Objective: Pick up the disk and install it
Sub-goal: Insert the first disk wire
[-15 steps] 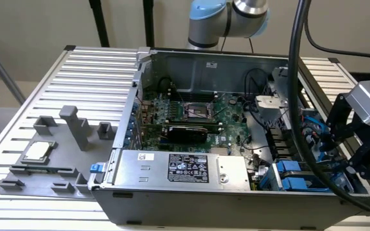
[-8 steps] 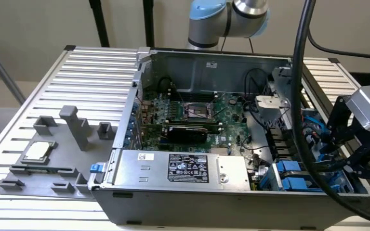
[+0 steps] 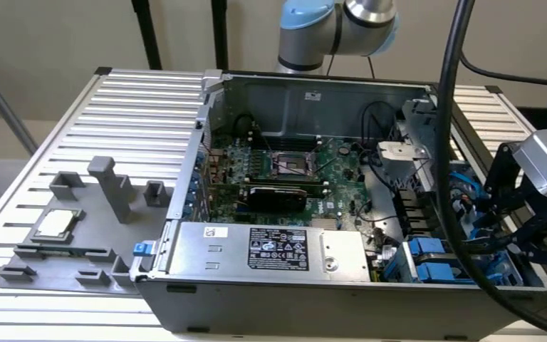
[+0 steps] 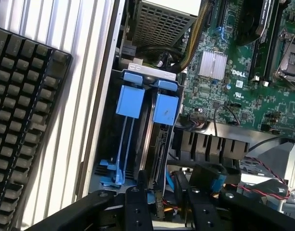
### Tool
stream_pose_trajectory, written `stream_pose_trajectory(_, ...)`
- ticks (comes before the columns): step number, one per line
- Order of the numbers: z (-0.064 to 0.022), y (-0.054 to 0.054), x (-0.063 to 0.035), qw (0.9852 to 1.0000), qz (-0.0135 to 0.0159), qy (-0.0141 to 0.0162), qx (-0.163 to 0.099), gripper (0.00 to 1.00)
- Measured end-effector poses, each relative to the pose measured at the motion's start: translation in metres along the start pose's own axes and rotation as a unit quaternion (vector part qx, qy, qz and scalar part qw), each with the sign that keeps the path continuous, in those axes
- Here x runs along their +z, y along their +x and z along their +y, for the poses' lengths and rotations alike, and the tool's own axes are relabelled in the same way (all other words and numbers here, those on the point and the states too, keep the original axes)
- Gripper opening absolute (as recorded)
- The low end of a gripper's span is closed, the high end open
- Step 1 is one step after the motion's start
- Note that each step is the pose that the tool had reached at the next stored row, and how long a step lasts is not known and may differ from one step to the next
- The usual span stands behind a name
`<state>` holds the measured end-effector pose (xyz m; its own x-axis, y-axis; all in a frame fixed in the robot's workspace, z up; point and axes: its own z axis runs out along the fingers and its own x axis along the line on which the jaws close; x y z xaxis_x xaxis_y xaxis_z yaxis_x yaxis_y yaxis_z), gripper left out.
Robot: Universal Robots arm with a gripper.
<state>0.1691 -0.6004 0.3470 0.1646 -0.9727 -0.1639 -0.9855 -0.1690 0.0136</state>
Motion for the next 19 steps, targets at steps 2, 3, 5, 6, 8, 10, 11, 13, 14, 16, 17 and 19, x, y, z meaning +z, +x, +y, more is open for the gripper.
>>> stream_pose_trajectory(2, 0.0000, 0.0000, -0.0003, 1.0000, -0.0005, 0.0003, 0.000, 1.00)
stream_pose_trajectory(3, 0.0000, 0.0000, -0.0006, 1.0000, -0.0007, 0.0003, 0.000, 1.00)
stream_pose_trajectory(5, 0.0000, -0.0002, -0.0020, 1.0000, -0.0008, 0.0004, 0.000, 1.00)
stream_pose_trajectory(6, 0.0000, -0.0003, -0.0026, 1.0000, -0.0008, 0.0004, 0.000, 1.00)
stream_pose_trajectory(8, 0.0000, -0.0004, -0.0027, 1.0000, -0.0007, 0.0008, 0.000, 1.00)
stream_pose_trajectory(10, 0.0000, -0.0004, -0.0027, 1.0000, -0.0005, 0.0016, 0.000, 1.00)
stream_pose_trajectory(11, 0.0000, -0.0004, -0.0026, 1.0000, -0.0004, 0.0021, 0.000, 0.00)
stream_pose_trajectory(13, 0.0000, -0.0003, -0.0025, 1.0000, -0.0003, 0.0027, 0.000, 0.00)
stream_pose_trajectory(14, 0.0000, -0.0003, -0.0025, 1.0000, -0.0002, 0.0029, 0.000, 0.00)
stream_pose_trajectory(16, 0.0000, -0.0003, -0.0024, 1.0000, -0.0002, 0.0031, -0.001, 0.00)
stream_pose_trajectory(17, 0.0000, -0.0003, -0.0024, 1.0000, -0.0002, 0.0032, -0.001, 0.00)
stream_pose_trajectory(19, 0.0000, -0.0003, -0.0024, 1.0000, -0.0002, 0.0032, -0.001, 0.00)
